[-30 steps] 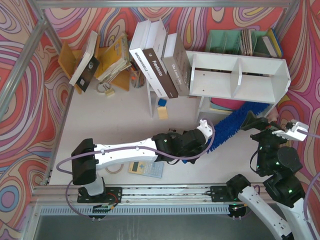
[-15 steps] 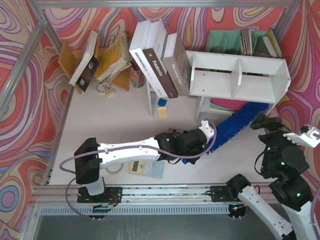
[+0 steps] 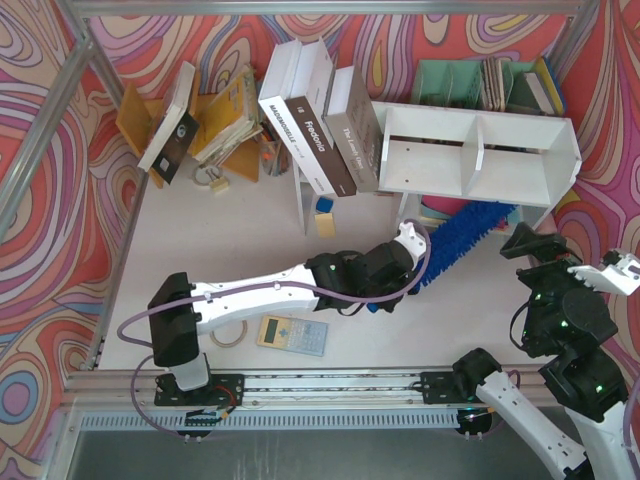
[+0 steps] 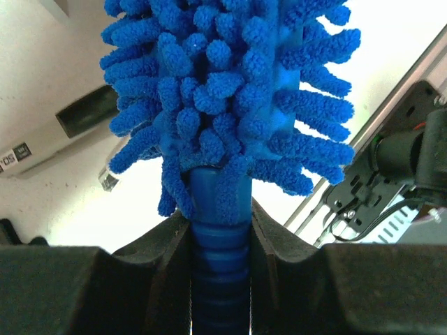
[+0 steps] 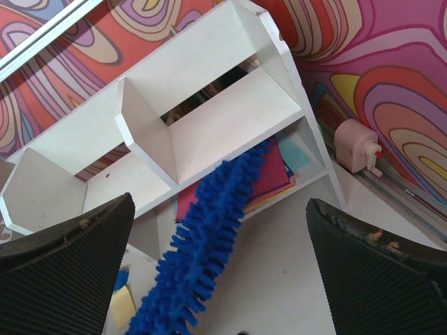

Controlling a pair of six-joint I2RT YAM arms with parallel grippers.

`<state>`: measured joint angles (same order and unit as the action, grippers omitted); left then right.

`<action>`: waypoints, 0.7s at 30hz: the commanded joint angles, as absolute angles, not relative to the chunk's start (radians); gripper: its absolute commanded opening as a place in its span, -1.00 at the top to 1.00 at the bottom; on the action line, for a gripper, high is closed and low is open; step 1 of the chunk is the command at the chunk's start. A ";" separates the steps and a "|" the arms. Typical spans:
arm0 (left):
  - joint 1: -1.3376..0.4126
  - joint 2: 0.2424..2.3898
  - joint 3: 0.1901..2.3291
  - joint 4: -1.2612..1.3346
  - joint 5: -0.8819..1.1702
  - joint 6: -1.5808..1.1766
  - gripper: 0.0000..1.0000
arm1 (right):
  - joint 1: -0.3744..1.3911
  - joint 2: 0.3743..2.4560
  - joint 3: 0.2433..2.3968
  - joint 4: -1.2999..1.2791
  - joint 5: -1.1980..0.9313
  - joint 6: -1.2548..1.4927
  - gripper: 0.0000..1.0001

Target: Dust the bookshelf with a duster

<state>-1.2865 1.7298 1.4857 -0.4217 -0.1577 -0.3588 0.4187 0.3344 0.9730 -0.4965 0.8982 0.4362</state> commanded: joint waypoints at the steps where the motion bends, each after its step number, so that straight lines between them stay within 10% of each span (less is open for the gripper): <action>1: -1.278 1.710 1.542 -0.360 -0.183 -0.359 1.00 | 0.422 0.342 0.974 -0.514 0.916 0.450 -0.97; 21: -1.272 1.783 1.572 -0.377 -0.147 -0.361 1.00 | 0.421 0.347 0.968 -0.514 0.911 0.453 -0.97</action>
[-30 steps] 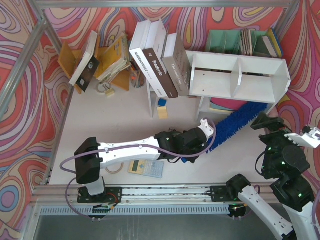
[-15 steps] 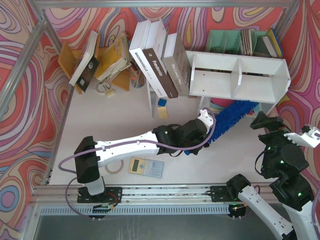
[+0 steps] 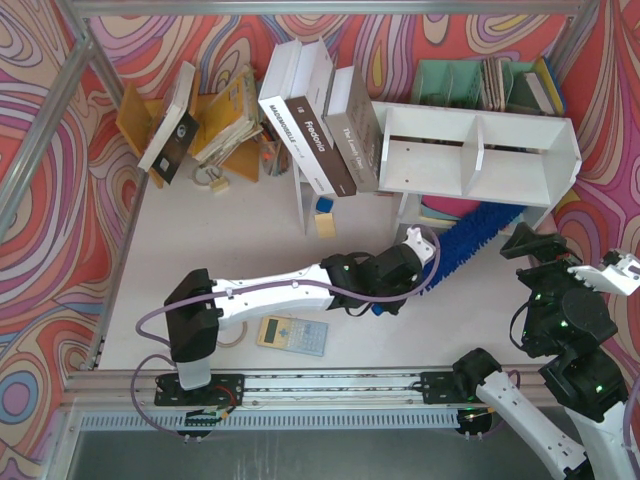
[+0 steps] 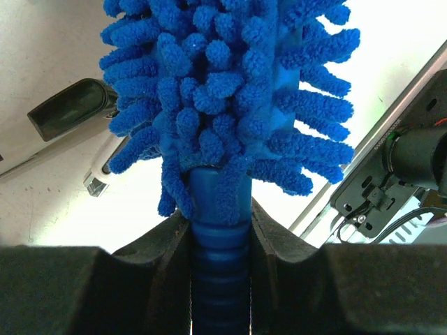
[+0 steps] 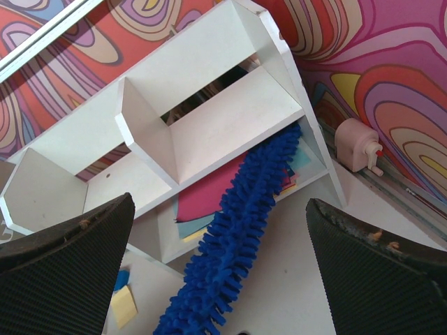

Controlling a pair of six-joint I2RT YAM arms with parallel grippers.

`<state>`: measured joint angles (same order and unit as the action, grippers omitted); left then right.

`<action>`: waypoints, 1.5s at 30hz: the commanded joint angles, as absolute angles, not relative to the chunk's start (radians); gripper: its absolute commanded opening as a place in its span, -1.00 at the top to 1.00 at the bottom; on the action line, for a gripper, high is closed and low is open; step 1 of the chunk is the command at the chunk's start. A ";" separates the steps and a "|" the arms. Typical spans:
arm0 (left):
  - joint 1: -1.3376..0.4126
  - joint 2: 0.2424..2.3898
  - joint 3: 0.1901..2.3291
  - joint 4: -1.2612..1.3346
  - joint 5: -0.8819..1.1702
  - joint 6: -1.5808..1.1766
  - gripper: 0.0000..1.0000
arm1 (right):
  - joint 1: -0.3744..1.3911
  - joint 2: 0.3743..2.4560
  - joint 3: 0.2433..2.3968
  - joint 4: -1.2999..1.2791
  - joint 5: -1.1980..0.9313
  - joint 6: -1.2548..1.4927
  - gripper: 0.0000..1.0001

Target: Dust the bookshelf with a duster

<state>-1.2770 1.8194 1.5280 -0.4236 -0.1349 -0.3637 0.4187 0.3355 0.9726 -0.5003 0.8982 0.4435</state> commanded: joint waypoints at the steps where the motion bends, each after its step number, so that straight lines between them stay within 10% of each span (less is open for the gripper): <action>1: -1.273 1.773 1.573 -0.376 -0.153 -0.359 1.00 | 0.421 0.348 0.968 -0.514 0.910 0.454 -0.97; 45: -1.250 1.458 1.245 -0.315 -0.443 -0.596 1.00 | 0.421 0.351 0.948 -0.499 0.905 0.451 -0.98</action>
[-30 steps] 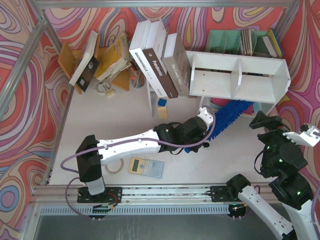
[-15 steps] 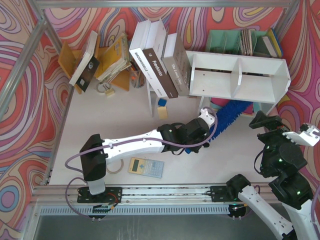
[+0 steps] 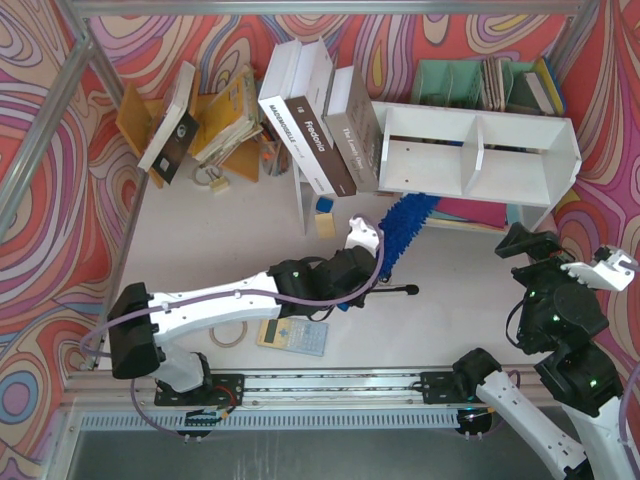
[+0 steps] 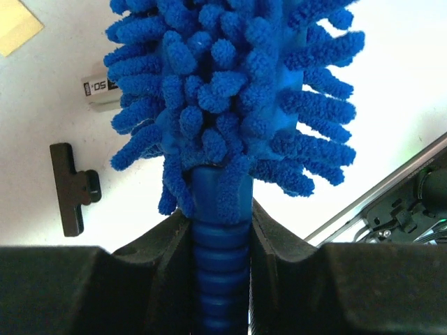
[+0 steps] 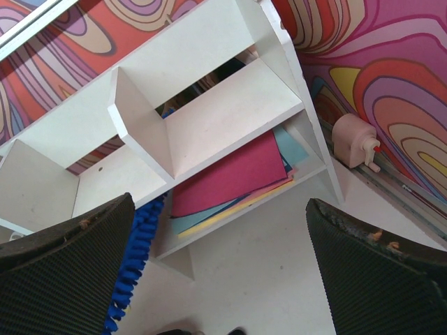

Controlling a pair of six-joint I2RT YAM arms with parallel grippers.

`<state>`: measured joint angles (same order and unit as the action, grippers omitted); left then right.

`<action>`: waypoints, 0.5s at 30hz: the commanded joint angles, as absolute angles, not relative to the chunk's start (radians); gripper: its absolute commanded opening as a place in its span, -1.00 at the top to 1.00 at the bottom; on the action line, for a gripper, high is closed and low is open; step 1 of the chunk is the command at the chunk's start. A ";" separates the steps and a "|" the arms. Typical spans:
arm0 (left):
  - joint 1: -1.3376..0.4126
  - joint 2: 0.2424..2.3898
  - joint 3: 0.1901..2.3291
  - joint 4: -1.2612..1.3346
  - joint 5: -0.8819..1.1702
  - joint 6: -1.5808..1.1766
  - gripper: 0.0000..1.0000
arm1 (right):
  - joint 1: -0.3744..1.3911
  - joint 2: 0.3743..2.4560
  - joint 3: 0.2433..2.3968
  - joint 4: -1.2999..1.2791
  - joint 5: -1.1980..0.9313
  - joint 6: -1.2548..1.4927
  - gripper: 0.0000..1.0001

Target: Dust the bookshelf with a duster

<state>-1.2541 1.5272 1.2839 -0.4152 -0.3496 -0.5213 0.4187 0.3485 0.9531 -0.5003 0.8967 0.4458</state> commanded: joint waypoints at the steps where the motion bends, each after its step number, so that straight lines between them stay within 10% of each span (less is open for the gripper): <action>1: -1.250 1.450 1.241 -0.319 -0.451 -0.608 1.00 | 0.421 0.351 0.948 -0.499 0.905 0.451 -0.97; 15: -1.252 1.596 1.361 -0.371 -0.375 -0.698 1.00 | 0.421 0.339 0.953 -0.508 0.910 0.451 -0.97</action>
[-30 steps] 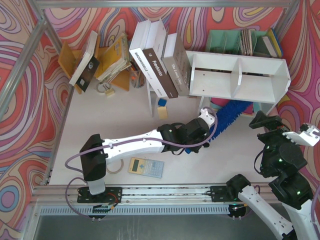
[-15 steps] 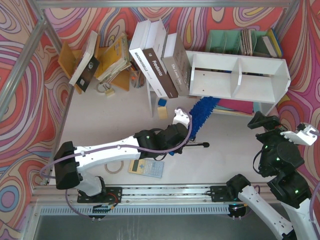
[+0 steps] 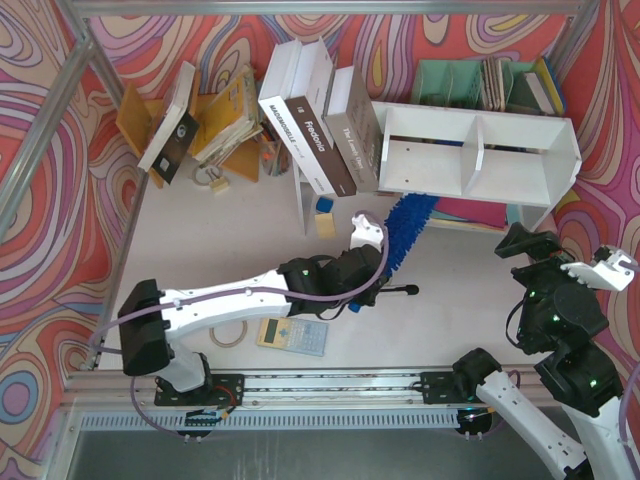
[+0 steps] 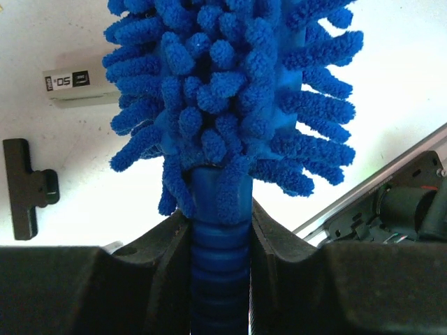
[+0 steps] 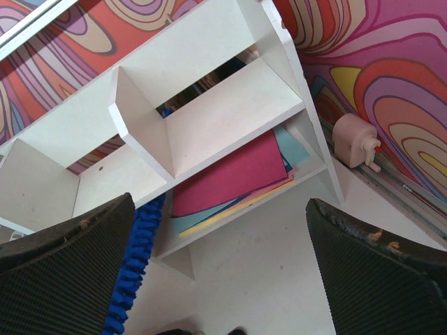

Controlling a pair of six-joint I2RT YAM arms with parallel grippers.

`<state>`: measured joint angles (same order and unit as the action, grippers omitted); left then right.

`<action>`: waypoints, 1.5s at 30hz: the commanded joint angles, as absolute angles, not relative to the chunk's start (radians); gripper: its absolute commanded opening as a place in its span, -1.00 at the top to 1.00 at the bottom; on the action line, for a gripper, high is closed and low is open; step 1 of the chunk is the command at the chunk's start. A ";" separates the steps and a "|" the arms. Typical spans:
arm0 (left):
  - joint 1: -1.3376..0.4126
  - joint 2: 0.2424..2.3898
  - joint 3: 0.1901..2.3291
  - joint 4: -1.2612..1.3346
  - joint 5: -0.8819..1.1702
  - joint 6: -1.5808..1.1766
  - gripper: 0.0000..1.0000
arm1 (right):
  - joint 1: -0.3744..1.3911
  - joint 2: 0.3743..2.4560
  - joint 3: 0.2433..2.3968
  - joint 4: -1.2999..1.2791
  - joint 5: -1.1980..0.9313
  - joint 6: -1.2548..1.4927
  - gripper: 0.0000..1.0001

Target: Dust the bookshelf with a duster

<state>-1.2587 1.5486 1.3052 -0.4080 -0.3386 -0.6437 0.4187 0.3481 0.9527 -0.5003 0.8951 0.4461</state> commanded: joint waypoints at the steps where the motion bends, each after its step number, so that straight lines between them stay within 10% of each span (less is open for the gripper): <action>1: -1.251 1.610 1.363 -0.371 -0.369 -0.701 1.00 | 0.421 0.338 0.953 -0.509 0.910 0.450 -0.97; 45: -1.247 1.636 1.339 -0.364 -0.251 -0.635 1.00 | 0.422 0.367 0.992 -0.499 0.896 0.442 -0.97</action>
